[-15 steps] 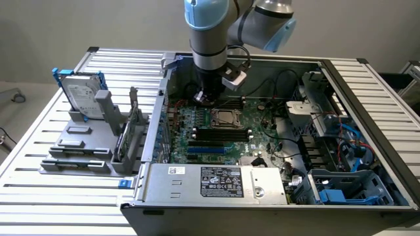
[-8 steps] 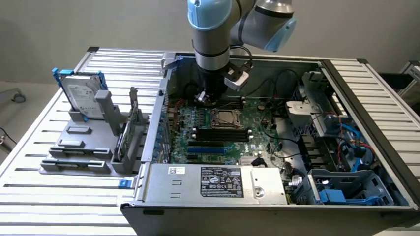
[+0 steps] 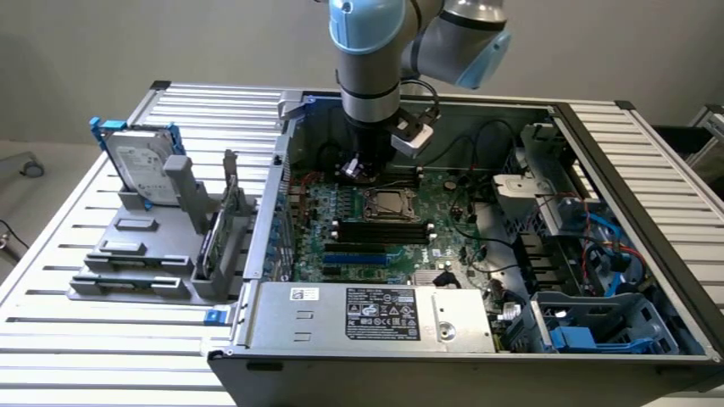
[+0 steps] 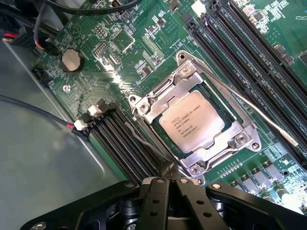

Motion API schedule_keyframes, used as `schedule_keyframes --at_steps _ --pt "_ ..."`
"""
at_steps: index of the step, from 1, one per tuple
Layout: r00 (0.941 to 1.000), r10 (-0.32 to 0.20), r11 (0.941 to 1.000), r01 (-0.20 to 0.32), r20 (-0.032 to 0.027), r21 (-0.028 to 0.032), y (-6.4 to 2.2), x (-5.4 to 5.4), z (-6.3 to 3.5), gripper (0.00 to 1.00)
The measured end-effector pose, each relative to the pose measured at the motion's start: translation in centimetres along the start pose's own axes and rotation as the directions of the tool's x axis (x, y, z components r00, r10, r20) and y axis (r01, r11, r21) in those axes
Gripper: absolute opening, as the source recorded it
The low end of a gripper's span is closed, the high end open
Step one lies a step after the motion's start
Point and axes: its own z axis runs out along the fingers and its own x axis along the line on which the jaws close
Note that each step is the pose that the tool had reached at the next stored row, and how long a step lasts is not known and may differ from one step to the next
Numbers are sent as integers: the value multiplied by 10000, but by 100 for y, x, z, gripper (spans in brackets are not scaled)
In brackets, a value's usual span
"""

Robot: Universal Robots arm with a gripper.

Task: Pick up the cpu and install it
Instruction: 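Install the first cpu locking lever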

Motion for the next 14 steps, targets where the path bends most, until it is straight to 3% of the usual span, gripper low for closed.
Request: schedule_keyframes --at_steps 14 --pt "10000 -5 10000 5 34 -23 18 27 16 11"
